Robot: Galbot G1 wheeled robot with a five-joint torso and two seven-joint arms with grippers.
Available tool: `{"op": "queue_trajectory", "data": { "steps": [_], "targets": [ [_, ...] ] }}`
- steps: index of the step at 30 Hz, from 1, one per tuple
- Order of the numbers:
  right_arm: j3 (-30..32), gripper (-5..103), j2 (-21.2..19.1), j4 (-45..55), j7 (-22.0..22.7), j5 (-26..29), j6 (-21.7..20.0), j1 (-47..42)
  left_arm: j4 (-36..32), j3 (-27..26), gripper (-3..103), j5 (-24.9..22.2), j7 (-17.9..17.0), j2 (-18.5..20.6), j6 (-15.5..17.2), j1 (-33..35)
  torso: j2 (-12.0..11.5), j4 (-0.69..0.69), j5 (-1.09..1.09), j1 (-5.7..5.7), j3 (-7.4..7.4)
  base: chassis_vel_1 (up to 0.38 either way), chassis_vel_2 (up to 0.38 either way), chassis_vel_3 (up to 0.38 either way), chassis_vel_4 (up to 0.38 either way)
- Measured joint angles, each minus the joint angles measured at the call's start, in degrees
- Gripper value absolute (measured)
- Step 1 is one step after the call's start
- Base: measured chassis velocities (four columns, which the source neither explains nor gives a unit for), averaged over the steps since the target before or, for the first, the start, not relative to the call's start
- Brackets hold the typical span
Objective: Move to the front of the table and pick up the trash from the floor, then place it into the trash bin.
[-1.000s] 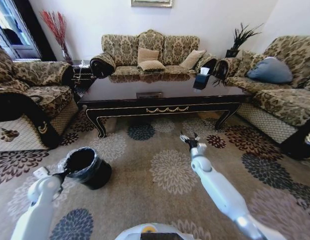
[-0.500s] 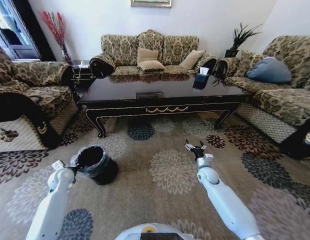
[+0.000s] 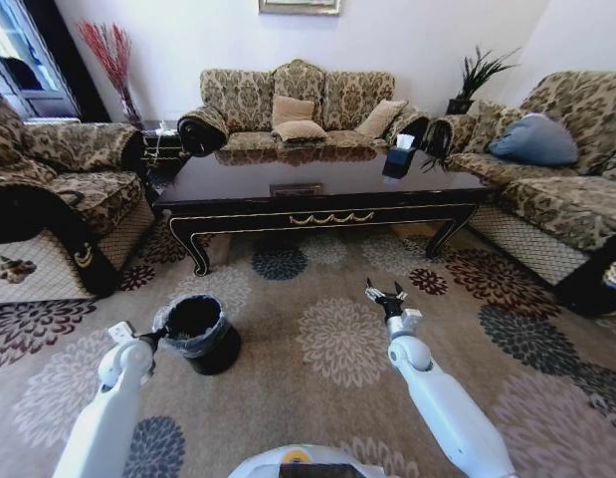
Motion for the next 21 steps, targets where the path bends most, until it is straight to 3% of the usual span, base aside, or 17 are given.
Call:
{"op": "queue_trajectory", "data": {
  "steps": [1,3,5,6,10,11,13,16,17,19,20,21],
  "targets": [
    [0.0,100,0.0,0.0,0.0,0.0,0.0,0.0,0.0,0.0,42,0.0,0.0,0.0,0.0,0.0,0.0,0.00,0.00,0.00,0.00,0.000,0.000,0.000,0.000],
    [1.2,100,-0.5,1.5,-0.2,-0.4,0.8,-1.2,-6.5,-2.9,53,3.5,2.3,0.2,-5.5,4.4,0.0,0.01,0.00,0.00,0.00,0.000,0.000,0.000,0.000],
    [2.8,100,-1.1,3.4,-0.3,-0.4,1.1,-2.7,-10.6,-4.8,58,4.6,3.1,0.7,-7.7,6.6,0.0,-0.02,0.00,0.00,0.00,0.000,0.000,0.000,0.000],
    [2.8,100,-1.1,3.4,-0.3,-0.4,1.1,-2.7,-10.6,-4.8,58,4.6,3.1,0.7,-7.7,6.6,0.0,-0.02,0.00,0.00,0.00,0.000,0.000,0.000,0.000],
    [5.9,100,-2.6,9.6,-0.7,-0.4,1.4,-6.7,-20.1,-9.3,80,7.0,5.6,1.4,-8.7,13.7,0.0,-0.02,-0.01,0.00,0.00,0.000,0.000,0.000,0.000],
    [5.9,100,-2.6,9.6,-0.7,-0.4,1.4,-6.7,-20.1,-9.3,80,7.0,5.6,1.4,-8.7,13.7,0.0,-0.02,-0.01,0.00,0.00,0.000,0.000,0.000,0.000],
    [7.8,100,-3.5,14.1,-1.1,-1.5,1.4,-10.3,-23.9,-9.7,90,12.1,8.5,1.0,-11.0,19.0,0.0,-0.01,0.00,0.00,-0.01,0.000,0.000,0.000,0.000],
    [10.4,100,-4.3,20.0,-1.5,-3.9,1.2,-15.5,-26.2,-8.5,99,23.4,13.2,-1.1,-17.0,24.9,0.0,-0.03,0.00,0.00,0.00,0.000,0.000,0.000,0.000],
    [10.4,100,-4.3,20.0,-1.5,-3.9,1.2,-15.5,-26.2,-8.5,99,23.4,13.2,-1.1,-17.0,24.9,0.0,-0.03,0.00,0.00,0.00,0.000,0.000,0.000,0.000],
    [13.1,100,-4.5,26.5,-1.8,-5.2,0.7,-20.9,-27.2,-7.5,100,33.8,17.9,-5.2,-25.2,29.0,0.0,-0.04,-0.02,0.00,0.00,0.000,0.000,0.000,0.000],
    [13.1,100,-4.5,26.5,-1.8,-5.2,0.7,-20.9,-27.2,-7.5,100,33.8,17.9,-5.2,-25.2,29.0,0.0,-0.04,-0.02,0.00,0.00,0.000,0.000,0.000,0.000],
    [13.6,100,-4.6,28.0,-1.8,-5.3,0.6,-22.1,-27.4,-7.2,100,35.6,18.8,-6.6,-27.2,30.0,0.0,-0.05,-0.01,0.00,0.00,0.000,0.000,0.000,0.000]
  ]
}}
